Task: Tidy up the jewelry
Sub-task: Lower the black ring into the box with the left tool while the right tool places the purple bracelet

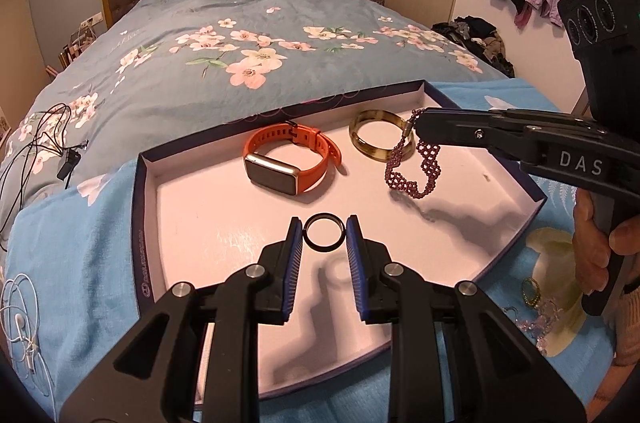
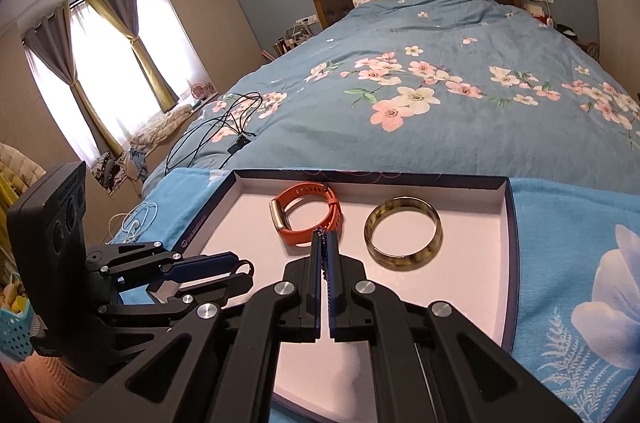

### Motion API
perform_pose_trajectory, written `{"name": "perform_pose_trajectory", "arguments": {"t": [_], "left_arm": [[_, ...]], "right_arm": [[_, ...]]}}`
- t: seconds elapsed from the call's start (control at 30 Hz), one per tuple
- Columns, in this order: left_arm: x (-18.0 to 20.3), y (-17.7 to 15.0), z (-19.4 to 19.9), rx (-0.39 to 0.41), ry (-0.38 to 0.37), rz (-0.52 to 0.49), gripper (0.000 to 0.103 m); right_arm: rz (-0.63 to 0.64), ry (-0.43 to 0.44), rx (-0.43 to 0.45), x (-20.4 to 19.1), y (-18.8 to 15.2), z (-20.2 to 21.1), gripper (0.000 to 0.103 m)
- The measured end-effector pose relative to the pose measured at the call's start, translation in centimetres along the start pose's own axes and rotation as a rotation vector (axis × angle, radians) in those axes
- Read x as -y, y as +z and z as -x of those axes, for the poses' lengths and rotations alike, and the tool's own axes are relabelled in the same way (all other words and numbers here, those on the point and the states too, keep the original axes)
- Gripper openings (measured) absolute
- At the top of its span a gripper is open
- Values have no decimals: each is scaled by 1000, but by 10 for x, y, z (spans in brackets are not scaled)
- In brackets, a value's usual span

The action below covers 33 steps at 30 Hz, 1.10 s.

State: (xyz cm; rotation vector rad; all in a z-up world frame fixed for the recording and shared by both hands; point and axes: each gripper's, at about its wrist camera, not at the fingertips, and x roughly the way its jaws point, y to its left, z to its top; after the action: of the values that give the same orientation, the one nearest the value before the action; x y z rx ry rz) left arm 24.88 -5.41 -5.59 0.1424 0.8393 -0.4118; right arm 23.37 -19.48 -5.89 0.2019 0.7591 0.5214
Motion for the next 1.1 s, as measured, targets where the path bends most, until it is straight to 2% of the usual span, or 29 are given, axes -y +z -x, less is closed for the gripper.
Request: {"name": "perform_pose_trajectory", "arguments": {"t": [0.47, 0.77, 1.1], "left_arm": [[-5, 5, -19, -29, 28, 15, 23], [-10, 9, -33, -60, 33, 33, 23], [-13, 10, -41, -75, 34, 41, 23]], "right_arm": [[-24, -14, -15, 11, 1, -7, 1], [-12, -73, -54, 25, -1, -12, 1], [60, -153, -120, 32, -10, -23, 4]]}}
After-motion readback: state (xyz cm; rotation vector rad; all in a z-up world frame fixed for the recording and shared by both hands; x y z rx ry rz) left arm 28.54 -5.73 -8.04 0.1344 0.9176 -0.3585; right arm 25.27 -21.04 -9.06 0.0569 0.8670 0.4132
